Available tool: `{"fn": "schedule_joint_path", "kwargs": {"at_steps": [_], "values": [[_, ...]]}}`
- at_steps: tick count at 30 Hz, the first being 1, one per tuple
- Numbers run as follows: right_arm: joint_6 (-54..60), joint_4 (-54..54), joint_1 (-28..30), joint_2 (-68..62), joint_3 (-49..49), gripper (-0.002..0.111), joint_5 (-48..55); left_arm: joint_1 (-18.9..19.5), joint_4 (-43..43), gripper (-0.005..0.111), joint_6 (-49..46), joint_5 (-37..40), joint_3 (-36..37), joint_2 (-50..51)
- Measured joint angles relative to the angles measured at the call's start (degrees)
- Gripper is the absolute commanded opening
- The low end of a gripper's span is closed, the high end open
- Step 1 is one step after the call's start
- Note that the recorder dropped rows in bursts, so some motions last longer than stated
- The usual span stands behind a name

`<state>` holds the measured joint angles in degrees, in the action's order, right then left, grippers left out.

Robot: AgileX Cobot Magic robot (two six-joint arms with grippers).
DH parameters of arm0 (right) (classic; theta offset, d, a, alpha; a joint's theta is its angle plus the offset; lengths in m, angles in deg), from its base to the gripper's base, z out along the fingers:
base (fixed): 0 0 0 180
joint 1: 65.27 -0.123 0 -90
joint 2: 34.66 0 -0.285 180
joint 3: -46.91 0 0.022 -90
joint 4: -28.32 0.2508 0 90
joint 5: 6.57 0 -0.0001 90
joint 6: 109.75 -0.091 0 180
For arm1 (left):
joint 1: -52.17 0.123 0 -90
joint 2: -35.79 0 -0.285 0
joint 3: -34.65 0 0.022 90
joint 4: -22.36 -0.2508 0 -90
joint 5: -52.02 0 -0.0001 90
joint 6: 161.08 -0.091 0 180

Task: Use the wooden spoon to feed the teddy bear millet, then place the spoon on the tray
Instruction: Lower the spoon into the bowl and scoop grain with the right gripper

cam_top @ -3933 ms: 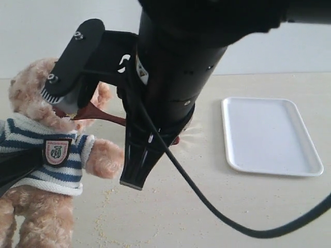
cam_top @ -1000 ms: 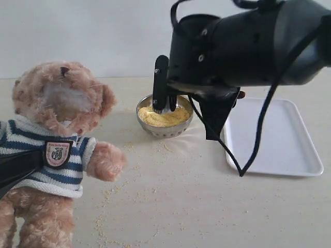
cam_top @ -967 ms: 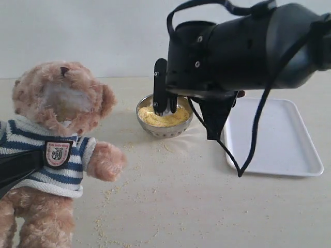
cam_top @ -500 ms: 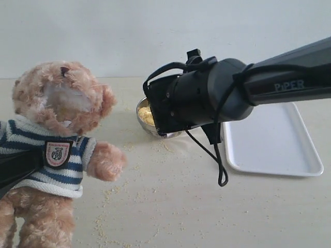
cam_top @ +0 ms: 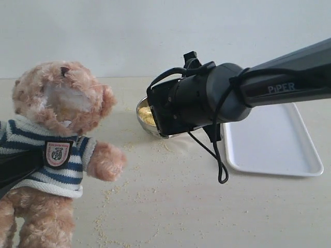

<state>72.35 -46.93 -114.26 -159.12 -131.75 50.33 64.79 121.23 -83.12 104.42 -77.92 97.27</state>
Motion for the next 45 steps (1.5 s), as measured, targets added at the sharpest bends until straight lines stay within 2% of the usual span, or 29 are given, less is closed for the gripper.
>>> {"fn": "schedule_joint_path", "kwargs": {"at_steps": [8, 20, 29, 45], "values": [[0.0, -1.4, 3.7, -0.1, 0.0, 0.0, -1.9, 0.0, 0.0, 0.005, 0.0, 0.0, 0.0, 0.0], [-3.1, -6.0, 3.8, -5.9, -1.2, 0.0, -2.2, 0.0, 0.0, 0.005, 0.0, 0.0, 0.0, 0.0], [-0.5, 10.6, 3.8, -6.0, -9.4, 0.0, -1.5, 0.0, 0.0, 0.005, 0.0, 0.0, 0.0, 0.0], [1.8, 15.6, 3.8, -6.0, -9.7, 0.0, -1.3, 0.0, 0.0, 0.005, 0.0, 0.0, 0.0, 0.0]]}}
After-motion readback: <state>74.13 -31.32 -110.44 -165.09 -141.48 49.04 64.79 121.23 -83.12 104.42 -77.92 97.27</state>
